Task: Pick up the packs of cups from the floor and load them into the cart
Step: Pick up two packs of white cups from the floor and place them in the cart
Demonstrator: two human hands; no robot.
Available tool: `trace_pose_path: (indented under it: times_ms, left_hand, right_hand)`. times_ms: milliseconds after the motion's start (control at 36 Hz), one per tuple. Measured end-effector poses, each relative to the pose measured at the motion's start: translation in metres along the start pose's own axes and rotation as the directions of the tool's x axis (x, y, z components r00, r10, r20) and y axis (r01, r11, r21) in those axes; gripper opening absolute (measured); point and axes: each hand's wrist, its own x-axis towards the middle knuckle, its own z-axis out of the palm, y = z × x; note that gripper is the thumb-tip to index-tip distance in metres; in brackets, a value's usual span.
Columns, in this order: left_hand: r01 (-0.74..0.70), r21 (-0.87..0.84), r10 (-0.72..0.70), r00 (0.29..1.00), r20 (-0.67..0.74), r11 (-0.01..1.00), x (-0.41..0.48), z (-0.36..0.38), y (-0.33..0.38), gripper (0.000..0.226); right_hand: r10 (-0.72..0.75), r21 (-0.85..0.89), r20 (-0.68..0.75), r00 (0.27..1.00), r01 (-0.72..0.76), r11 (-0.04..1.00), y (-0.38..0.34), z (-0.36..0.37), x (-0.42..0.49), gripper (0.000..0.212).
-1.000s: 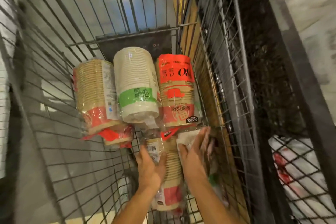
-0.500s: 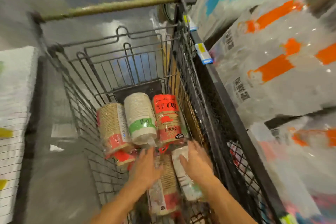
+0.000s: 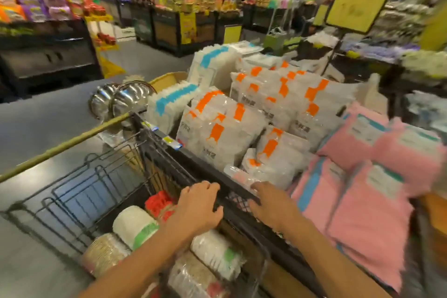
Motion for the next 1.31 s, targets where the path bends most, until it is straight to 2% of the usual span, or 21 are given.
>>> trace_pose_path:
  times_ms: [139,250,417,500,583,750,861,1111,1306]
  left_hand:
    - [-0.237,0.038,0.236,0.971,0.022,0.971,-0.006,-0.015,0.085,0.050]
    - [-0.424,0.042,0.421,0.904,0.073,0.905,-0.025,-0.006,0.165,0.051]
    - [-0.692,0.038,0.678,0.716,0.165,0.721,-0.078,0.017,0.296,0.055]
    - [-0.795,0.000,0.778,0.593,0.209,0.606,-0.121,0.034,0.359,0.054]
    - [-0.876,0.005,0.849,0.468,0.245,0.482,-0.175,0.052,0.418,0.049]
    - [-0.957,-0.107,0.920,0.224,0.321,0.270,-0.300,0.094,0.520,0.053]
    - [-0.974,-0.137,0.924,0.120,0.364,0.180,-0.387,0.127,0.576,0.050]
    - [-0.983,-0.163,0.896,0.000,0.445,0.081,-0.529,0.184,0.660,0.052]
    - [-0.981,-0.181,0.866,-0.036,0.499,0.063,-0.559,0.233,0.714,0.055]
  right_hand:
    - [0.231,0.017,-0.076,0.970,-0.230,0.973,0.049,-0.021,-0.092,0.045]
    - [0.401,0.066,-0.123,0.908,-0.396,0.916,0.093,-0.026,-0.176,0.050]
    - [0.664,0.201,-0.194,0.722,-0.633,0.748,0.148,-0.018,-0.327,0.040]
    - [0.777,0.264,-0.191,0.599,-0.732,0.629,0.167,-0.003,-0.410,0.031]
    - [0.846,0.273,-0.195,0.496,-0.801,0.533,0.180,0.014,-0.496,0.036]
    - [0.953,0.370,-0.151,0.264,-0.879,0.302,0.190,0.061,-0.669,0.039]
    - [0.985,0.430,-0.062,0.159,-0.887,0.170,0.189,0.090,-0.776,0.042]
    - [1.000,0.472,0.007,-0.022,-0.881,-0.023,0.192,0.146,-0.934,0.047]
    - [0.996,0.505,0.027,-0.090,-0.858,-0.091,0.232,0.178,-0.989,0.048]
